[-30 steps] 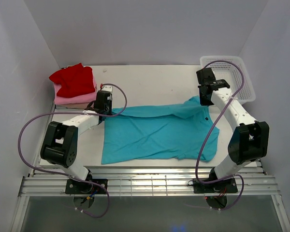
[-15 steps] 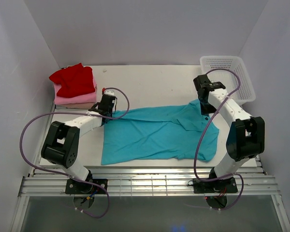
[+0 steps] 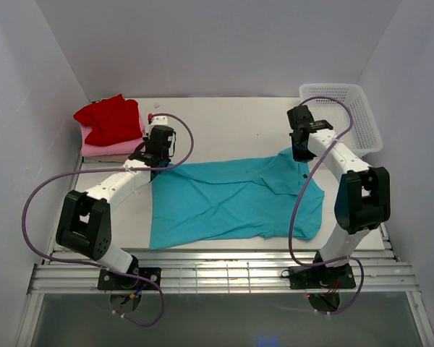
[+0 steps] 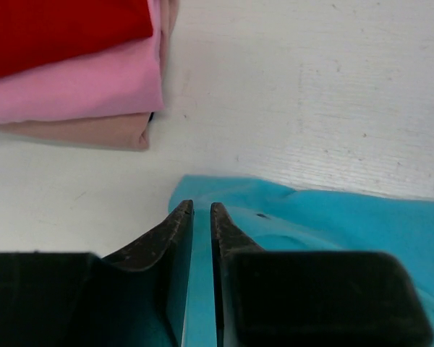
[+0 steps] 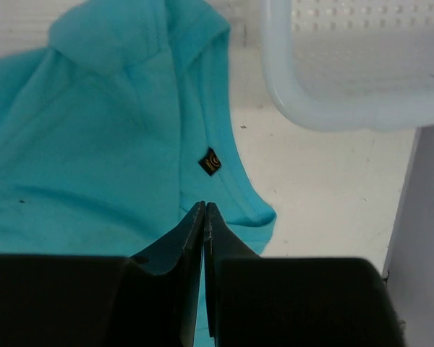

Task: Fold and stack the t-shirts
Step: Fold the tshirt

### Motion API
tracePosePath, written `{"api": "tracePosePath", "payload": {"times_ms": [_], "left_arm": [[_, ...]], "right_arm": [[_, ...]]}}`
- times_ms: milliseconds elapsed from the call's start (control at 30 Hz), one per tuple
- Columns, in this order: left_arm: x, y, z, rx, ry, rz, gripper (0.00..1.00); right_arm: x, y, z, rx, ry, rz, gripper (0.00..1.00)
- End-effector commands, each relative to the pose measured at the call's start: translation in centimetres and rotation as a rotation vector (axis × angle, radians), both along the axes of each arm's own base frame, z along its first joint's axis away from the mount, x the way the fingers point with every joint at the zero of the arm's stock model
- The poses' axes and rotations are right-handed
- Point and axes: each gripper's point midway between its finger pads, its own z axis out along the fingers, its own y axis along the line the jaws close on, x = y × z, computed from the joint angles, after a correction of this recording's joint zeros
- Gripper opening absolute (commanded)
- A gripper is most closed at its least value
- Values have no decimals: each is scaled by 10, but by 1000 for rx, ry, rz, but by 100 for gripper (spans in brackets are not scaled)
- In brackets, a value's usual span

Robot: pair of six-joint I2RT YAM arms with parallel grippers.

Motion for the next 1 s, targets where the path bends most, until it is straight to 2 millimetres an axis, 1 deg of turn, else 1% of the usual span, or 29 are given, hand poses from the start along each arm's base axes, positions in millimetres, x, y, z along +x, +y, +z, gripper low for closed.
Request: {"api": "tracePosePath", "payload": {"times_ms": [0, 33, 67, 167, 233, 267, 367, 400, 433, 500, 533, 600, 633, 700, 733, 767, 800, 867, 900, 967], "left_arm": [[-10, -13, 0, -15, 43, -35, 30], [-14, -17, -3, -24, 62, -52, 31], [-20, -16, -9, -19, 91, -55, 31], [-31, -18, -17, -35, 125, -50, 32], [-34, -16, -21, -44, 127, -28, 30], [-32, -15, -23, -49, 116, -13, 24], [-23, -14, -31, -34, 103, 6, 16], [-21, -11, -40, -7, 119, 24, 12], [-18, -10, -43, 6, 118, 36, 10], [-10, -10, -49, 19, 99, 47, 9], [-7, -9, -58, 32, 112, 53, 6], [1, -12, -61, 28, 89, 52, 5], [2, -12, -68, 35, 100, 52, 4], [8, -15, -70, 29, 96, 49, 4], [9, -15, -77, 40, 115, 49, 4], [11, -16, -77, 40, 119, 50, 3], [12, -17, -80, 43, 129, 50, 3], [10, -18, -84, 35, 143, 49, 2], [8, -18, -85, 31, 142, 52, 1], [8, -17, -80, 25, 122, 58, 2]], "right_arm": [[42, 29, 4, 115, -92, 69, 8], [46, 32, -5, 119, -70, 74, 8], [48, 34, -9, 123, -60, 75, 8], [54, 40, -21, 141, -37, 85, 8], [57, 41, -28, 146, -33, 87, 8], [59, 42, -30, 147, -33, 89, 8], [68, 45, -34, 152, -57, 93, 8], [71, 44, -35, 147, -61, 92, 8], [73, 43, -39, 139, -58, 86, 8], [80, 42, -38, 123, -72, 81, 8], [81, 41, -42, 117, -63, 82, 8], [88, 43, -42, 120, -82, 85, 8], [90, 43, -45, 118, -79, 87, 8], [96, 45, -48, 123, -83, 90, 8], [98, 45, -56, 119, -70, 87, 8], [99, 44, -60, 113, -65, 82, 8], [100, 41, -67, 93, -50, 68, 8], [100, 33, -74, 78, -32, 38, 8], [98, 27, -81, 53, -13, 21, 8], [97, 19, -85, 30, 0, -3, 8]]}}
